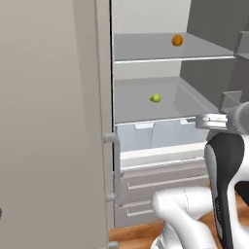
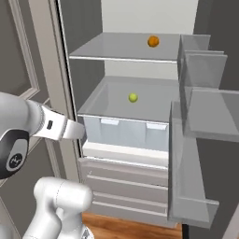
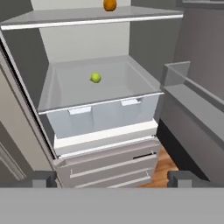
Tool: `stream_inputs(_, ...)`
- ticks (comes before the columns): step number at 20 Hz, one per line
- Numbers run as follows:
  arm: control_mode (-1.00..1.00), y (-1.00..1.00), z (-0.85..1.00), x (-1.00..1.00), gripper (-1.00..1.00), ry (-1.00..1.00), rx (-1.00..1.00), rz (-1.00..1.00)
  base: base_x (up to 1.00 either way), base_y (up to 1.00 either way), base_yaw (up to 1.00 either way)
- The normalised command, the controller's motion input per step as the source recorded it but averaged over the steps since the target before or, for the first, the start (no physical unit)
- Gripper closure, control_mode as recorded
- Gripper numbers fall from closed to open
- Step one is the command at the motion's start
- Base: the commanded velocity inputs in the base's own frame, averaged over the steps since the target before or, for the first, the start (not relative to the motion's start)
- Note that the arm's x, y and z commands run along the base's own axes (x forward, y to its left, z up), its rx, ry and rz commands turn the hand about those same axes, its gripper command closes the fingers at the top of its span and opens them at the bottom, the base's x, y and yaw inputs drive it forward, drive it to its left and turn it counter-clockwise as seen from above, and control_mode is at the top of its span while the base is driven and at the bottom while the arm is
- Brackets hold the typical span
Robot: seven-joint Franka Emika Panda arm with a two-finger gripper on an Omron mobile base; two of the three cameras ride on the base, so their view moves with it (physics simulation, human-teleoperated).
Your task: Retrieve the orange and pear from the fridge and place them into the bowl on the dining table.
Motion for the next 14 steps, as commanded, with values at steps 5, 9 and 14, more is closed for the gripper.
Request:
stream_inputs(5,1.0,0.0,0.0,0.0,-1.0,0.0,0.0,0.0,0.88,-0.26,0.0)
stream_inputs(9,1.0,0.0,0.0,0.0,-1.0,0.0,0.0,0.0,0.79,-0.48,0.0)
stream_inputs(14,1.0,0.0,0.0,0.0,-1.0,0.0,0.0,0.0,0.69,-0.5,0.0)
